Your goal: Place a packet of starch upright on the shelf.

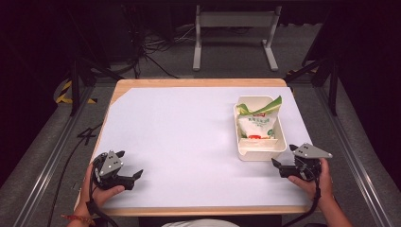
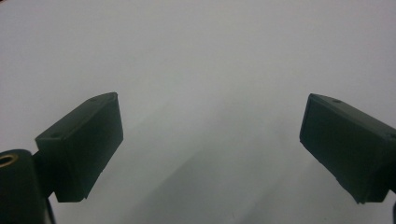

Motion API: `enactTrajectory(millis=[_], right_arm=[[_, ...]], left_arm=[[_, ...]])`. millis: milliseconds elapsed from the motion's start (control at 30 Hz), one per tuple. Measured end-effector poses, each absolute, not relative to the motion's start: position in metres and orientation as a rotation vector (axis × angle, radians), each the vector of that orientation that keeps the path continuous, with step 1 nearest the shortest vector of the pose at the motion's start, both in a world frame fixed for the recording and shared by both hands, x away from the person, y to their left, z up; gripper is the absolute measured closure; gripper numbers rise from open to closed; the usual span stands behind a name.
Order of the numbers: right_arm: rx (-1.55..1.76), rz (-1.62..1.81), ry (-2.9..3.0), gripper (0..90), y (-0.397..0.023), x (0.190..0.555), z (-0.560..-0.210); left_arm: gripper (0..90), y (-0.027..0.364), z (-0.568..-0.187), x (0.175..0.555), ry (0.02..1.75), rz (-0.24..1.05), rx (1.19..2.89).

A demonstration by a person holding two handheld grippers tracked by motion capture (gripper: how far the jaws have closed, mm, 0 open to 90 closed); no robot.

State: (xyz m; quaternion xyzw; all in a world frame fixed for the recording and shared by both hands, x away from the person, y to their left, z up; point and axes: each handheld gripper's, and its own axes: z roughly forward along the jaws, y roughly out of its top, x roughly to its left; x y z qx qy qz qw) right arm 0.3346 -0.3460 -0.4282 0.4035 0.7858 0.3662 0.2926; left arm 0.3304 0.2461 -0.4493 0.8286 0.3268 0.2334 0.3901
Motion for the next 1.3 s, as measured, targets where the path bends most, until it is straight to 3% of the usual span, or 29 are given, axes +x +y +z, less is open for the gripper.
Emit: enactTrajectory(millis=[1033,1300], right_arm=[[1.114,0.959,2.064,13.8,-0.359,0.319,-0.429],[1.134,0.98,2.048,14.0,-0.363,0.314,-0.429]], left_arm=[[7.2,0.235,-0.446,0.347,0.797,0.575,2.089],[6.4,0.232,-0.441,0.352,0.757,0.496,2.007]])
